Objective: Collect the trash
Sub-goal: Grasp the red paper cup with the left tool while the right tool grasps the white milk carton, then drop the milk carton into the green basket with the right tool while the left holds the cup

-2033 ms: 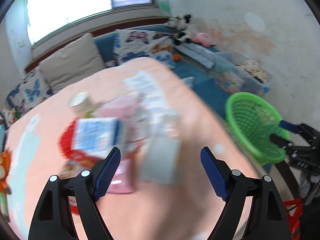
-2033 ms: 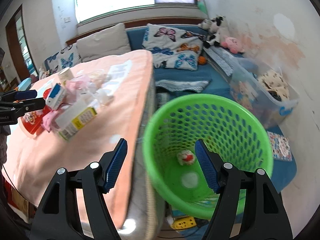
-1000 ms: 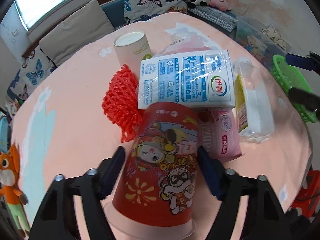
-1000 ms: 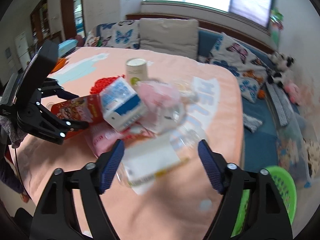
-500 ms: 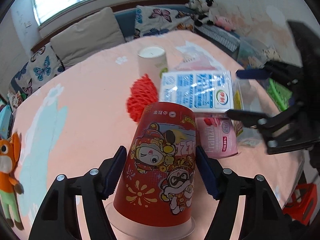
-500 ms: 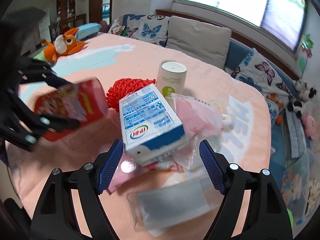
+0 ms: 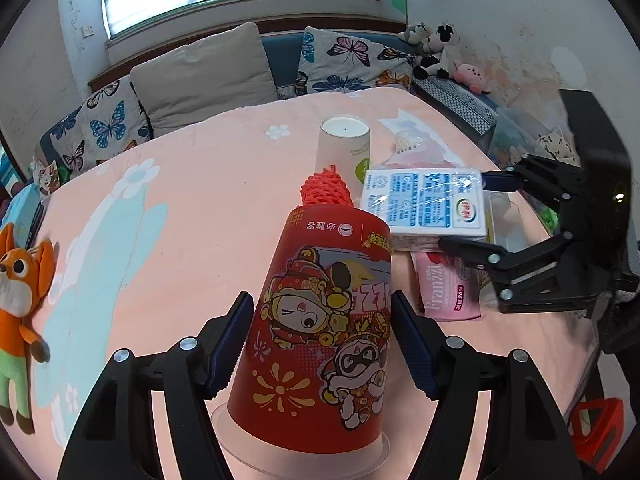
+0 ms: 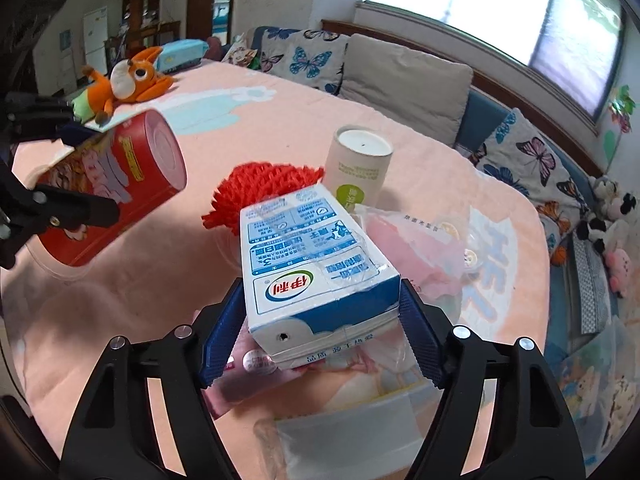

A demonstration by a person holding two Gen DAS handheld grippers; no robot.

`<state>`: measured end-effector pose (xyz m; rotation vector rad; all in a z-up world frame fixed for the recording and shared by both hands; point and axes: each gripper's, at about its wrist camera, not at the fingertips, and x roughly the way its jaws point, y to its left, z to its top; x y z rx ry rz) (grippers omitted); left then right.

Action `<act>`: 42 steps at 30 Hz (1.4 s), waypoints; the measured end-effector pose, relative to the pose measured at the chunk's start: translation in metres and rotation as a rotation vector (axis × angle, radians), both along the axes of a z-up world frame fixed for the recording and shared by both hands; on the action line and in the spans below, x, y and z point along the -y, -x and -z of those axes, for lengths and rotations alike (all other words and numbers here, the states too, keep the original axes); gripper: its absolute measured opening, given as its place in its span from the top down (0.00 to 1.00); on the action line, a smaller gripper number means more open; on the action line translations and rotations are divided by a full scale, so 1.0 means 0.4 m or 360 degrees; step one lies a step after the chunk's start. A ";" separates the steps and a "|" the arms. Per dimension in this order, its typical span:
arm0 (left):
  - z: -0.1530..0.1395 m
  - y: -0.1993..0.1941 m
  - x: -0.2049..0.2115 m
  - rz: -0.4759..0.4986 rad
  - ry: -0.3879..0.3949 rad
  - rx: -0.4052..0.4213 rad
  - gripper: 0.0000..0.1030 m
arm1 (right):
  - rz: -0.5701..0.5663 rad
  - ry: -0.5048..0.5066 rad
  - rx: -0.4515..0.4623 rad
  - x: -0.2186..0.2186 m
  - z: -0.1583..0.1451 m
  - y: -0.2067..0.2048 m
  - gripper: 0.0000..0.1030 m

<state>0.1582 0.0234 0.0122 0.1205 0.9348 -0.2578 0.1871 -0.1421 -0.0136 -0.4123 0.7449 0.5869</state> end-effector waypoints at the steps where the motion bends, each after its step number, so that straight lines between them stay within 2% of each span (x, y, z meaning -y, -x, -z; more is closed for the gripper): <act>1: -0.003 0.000 0.002 -0.0001 0.0005 0.0004 0.35 | 0.0010 -0.0026 -0.0001 0.009 -0.010 0.007 0.29; 9: -0.048 0.020 0.043 0.0041 0.0023 0.0074 0.35 | 0.0135 -0.0124 0.0015 0.105 -0.092 0.087 0.30; 18: -0.088 0.051 0.153 0.0146 0.0050 0.0126 0.35 | 0.0252 -0.0138 0.0062 0.234 -0.148 0.192 0.32; 29: -0.122 0.070 0.312 0.0293 0.0072 0.0153 0.35 | 0.0391 -0.0125 0.0056 0.382 -0.147 0.324 0.32; 36: -0.123 0.082 0.380 0.0337 0.0058 0.0138 0.35 | 0.0568 -0.0091 0.0043 0.490 -0.122 0.369 0.33; 42: -0.136 0.095 0.436 0.0387 0.0058 0.0150 0.35 | 0.0791 -0.0056 0.0061 0.620 -0.109 0.410 0.33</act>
